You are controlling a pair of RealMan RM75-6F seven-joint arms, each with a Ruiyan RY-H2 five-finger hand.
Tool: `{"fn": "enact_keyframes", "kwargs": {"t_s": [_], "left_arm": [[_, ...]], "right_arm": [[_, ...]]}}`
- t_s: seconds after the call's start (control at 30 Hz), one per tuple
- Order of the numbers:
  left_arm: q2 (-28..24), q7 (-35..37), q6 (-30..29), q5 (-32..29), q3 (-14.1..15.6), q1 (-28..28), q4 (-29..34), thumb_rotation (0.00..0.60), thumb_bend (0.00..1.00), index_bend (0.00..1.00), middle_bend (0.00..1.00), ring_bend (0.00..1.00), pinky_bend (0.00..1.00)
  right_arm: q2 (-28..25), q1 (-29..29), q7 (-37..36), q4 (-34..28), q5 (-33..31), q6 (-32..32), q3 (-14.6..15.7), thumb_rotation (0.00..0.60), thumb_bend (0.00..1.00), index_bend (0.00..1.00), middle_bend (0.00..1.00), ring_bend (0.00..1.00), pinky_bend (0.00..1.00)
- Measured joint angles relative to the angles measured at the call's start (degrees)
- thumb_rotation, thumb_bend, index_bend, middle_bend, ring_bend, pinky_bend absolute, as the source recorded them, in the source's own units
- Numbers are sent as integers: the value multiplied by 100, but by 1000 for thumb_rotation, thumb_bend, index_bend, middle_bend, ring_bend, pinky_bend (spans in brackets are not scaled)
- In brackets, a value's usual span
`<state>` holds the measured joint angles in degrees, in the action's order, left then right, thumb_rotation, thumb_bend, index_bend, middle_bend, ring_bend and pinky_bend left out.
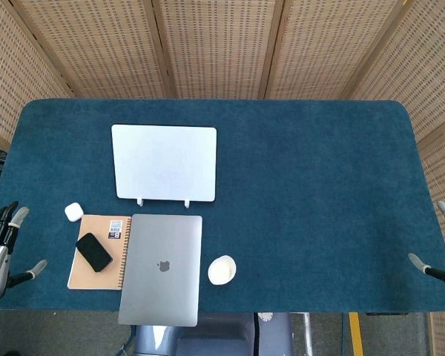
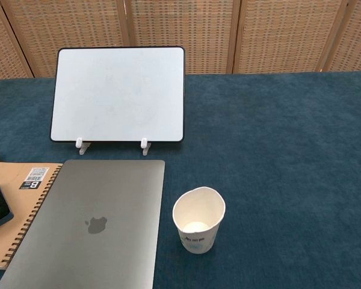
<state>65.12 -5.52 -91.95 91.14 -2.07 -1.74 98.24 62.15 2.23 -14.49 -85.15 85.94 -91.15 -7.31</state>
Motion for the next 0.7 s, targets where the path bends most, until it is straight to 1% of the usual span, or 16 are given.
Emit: {"fn": "enact_keyframes", "kwargs": {"t_s": [0.33, 0.47, 0.57, 0.7], "left_arm": [[24, -27, 4, 30, 17, -2, -49, 600, 0, 0, 0, 0, 0], [12, -48, 118, 57, 53, -43, -77, 600, 0, 0, 0, 0, 0], [8, -155, 337, 111, 107, -136, -195, 600, 0, 0, 0, 0, 0], [41, -171, 888, 234, 221, -399, -617, 600, 0, 0, 0, 0, 0]], "right_arm": [[-5, -16, -37, 6, 2, -15, 6, 600, 0, 0, 0, 0, 0], [-7, -5, -49, 4, -3, 24, 10, 600, 0, 0, 0, 0, 0], [-5, 23, -36, 5, -12, 96, 17, 600, 0, 0, 0, 0, 0], [9, 54, 10, 2, -81, 175, 3, 600, 0, 0, 0, 0, 0]]}}
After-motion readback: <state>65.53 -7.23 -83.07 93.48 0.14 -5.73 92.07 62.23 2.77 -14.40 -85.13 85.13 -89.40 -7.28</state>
